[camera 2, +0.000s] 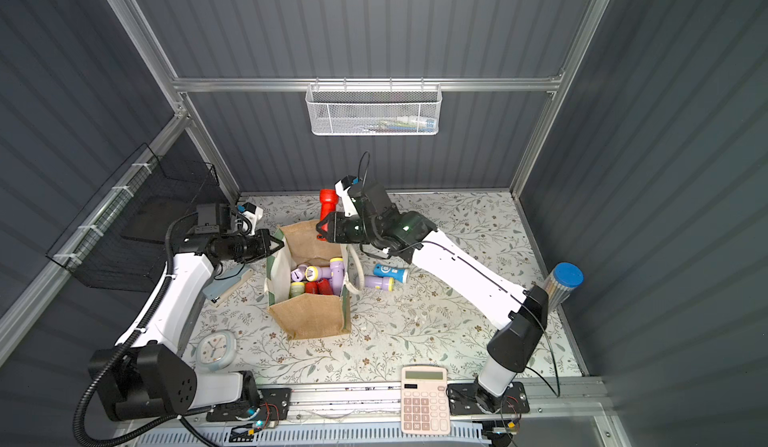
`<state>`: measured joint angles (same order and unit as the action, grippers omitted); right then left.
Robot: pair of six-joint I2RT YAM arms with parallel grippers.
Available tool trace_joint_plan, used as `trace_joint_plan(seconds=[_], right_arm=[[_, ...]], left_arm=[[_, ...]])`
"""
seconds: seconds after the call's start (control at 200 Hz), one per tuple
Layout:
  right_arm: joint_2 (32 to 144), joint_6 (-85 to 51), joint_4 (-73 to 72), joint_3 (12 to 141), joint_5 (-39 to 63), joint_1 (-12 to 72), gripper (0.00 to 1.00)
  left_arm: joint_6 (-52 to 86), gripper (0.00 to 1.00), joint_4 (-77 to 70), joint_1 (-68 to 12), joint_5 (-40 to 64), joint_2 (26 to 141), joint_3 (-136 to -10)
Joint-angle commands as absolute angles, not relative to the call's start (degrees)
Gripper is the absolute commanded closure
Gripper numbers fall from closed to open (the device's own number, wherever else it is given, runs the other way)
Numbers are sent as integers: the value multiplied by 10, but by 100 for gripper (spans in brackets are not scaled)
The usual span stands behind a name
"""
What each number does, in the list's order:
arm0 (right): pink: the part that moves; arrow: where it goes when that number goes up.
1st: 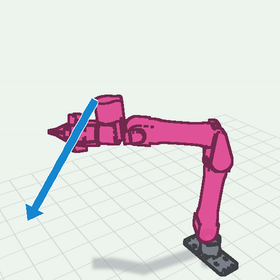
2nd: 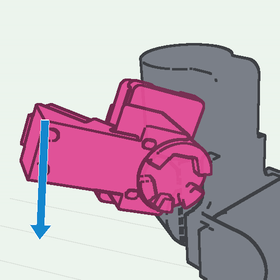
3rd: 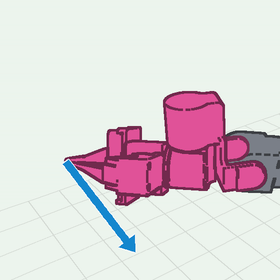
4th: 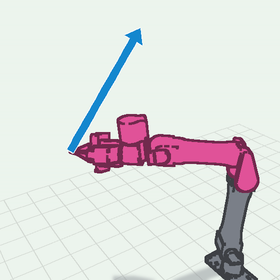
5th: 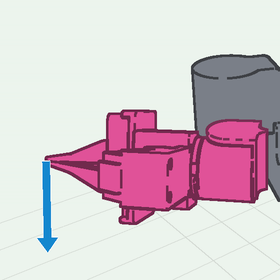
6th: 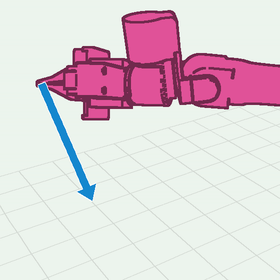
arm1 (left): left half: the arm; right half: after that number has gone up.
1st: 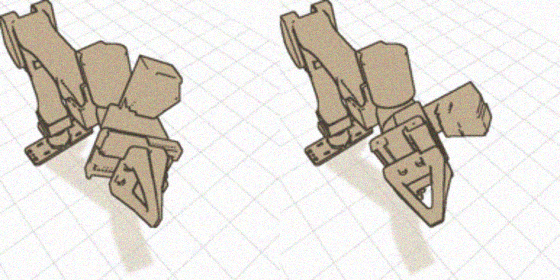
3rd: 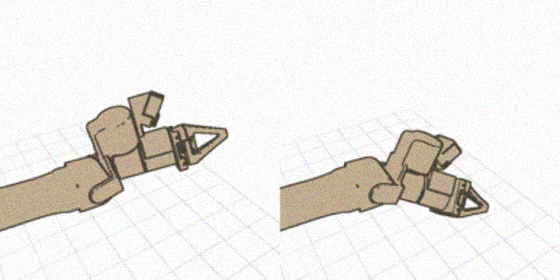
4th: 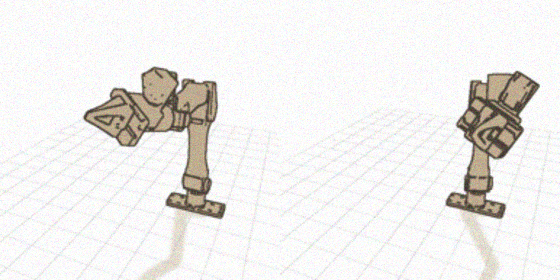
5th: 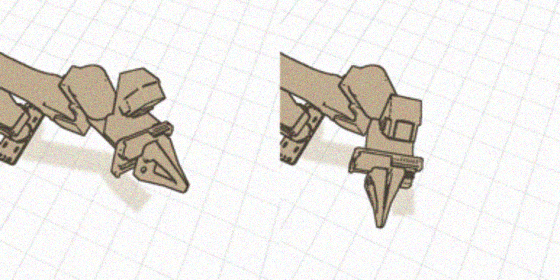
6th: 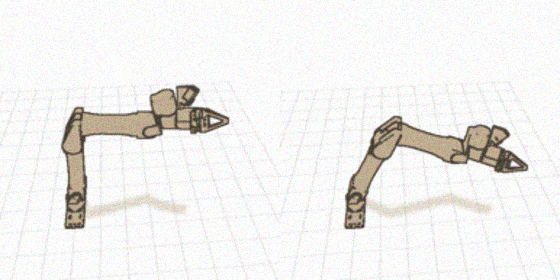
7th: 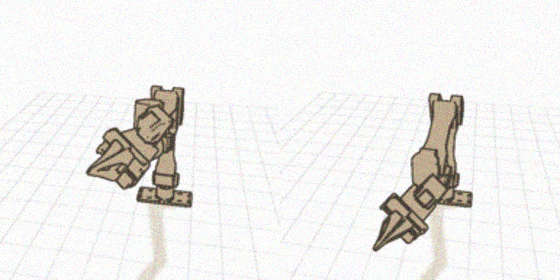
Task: Put the flashlights into the tote bags
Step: Place the flashlight in the canvas bag.
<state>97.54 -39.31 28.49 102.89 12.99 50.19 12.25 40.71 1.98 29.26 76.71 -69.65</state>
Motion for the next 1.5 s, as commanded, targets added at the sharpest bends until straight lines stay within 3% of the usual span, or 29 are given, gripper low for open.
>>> trace_joint_plan(seconds=[0.0,0.665,1.496], right_arm=[[1019,-389,288,1056,167,523,74],[1178,-425,288,1072,252,567,74],[1247,-414,361,1098,304,580,73]], left_arm=[[121,100,402,20,321,753,-700],[120,100,394,20,324,751,-693],[122,100,394,20,320,757,-691]])
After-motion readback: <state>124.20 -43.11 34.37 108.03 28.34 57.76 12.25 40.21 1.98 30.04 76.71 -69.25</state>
